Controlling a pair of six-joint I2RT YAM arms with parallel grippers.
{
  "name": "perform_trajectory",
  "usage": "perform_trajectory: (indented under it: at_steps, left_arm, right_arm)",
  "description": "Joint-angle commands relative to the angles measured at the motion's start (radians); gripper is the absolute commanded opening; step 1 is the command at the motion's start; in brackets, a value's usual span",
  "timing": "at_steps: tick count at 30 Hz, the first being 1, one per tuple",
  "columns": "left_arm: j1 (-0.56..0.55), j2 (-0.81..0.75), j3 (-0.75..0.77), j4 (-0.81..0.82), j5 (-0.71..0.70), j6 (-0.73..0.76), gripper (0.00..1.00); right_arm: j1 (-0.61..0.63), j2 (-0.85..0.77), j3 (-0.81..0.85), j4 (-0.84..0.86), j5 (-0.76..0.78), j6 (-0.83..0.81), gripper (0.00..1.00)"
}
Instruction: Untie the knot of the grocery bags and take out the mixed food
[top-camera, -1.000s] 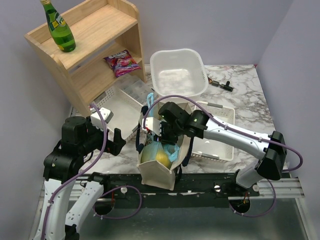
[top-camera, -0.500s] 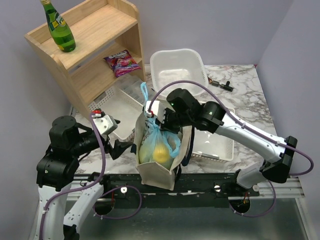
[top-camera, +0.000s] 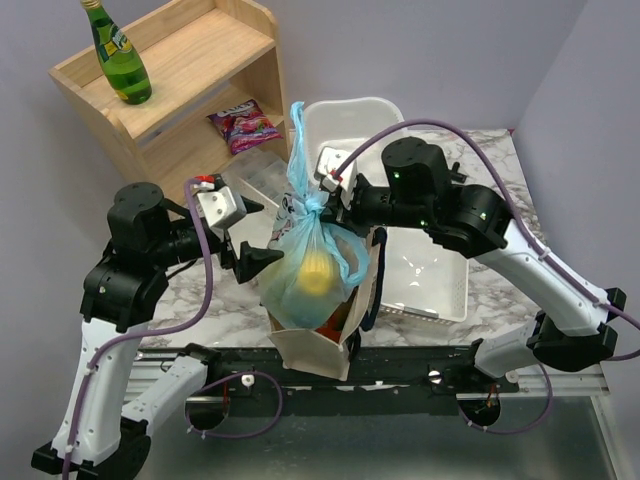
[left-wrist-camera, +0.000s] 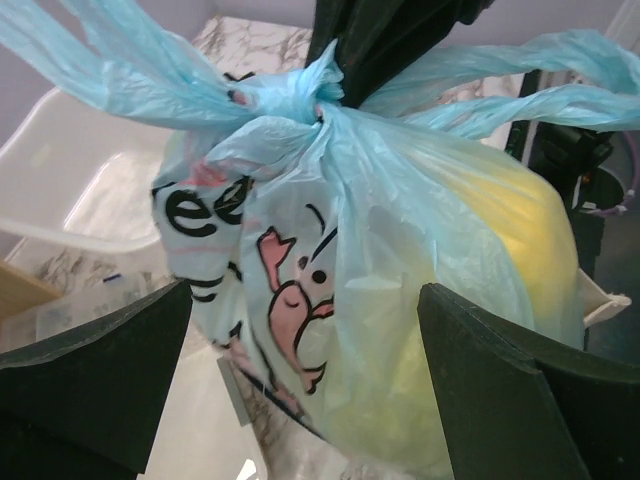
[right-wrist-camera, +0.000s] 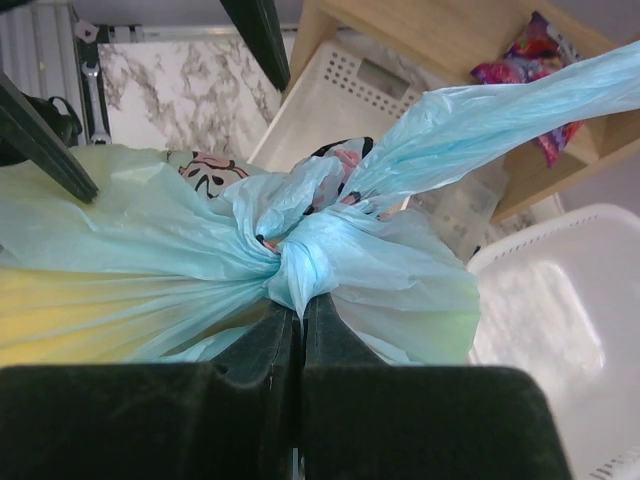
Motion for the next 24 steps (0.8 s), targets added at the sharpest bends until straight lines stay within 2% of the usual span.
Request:
perform_trajectory:
  at_steps: [1,6,17,21,23,24]
  left_arm:
    - [-0.104,0.005,0.028,0.088,-0.071,-0.020,0.98]
    - [-0.162,0.041,0.078,0.094,-0.123,0.000,0.99]
    - [-0.262,0.083,0.053,0.112,-0.212,0.022,0.98]
    - [-0.276,0.093,0.067,0.104,-0.224,0.030,0.80]
    - [-0.282,0.094,0.075,0.097,-0.210,0.038,0.67]
    - [-0.284,0.093,0.081,0.091,-0.202,0.042,0.56]
  right_arm:
    - [-0.005,-0.047,0.030,0.115,-0.091,-0.068,0.01]
    - [-0.002,-0.016,0.080,0.109,-0.147,-0.101,0.01]
    - [-0.001,0.024,0.117,0.135,-0.314,-0.133,0.01]
    - [0.002,0.033,0.112,0.148,-0.345,-0.128,0.01]
    - [0.002,0.037,0.107,0.158,-0.352,-0.106,0.01]
    - [0.003,0.037,0.103,0.166,-0.352,-0.095,0.01]
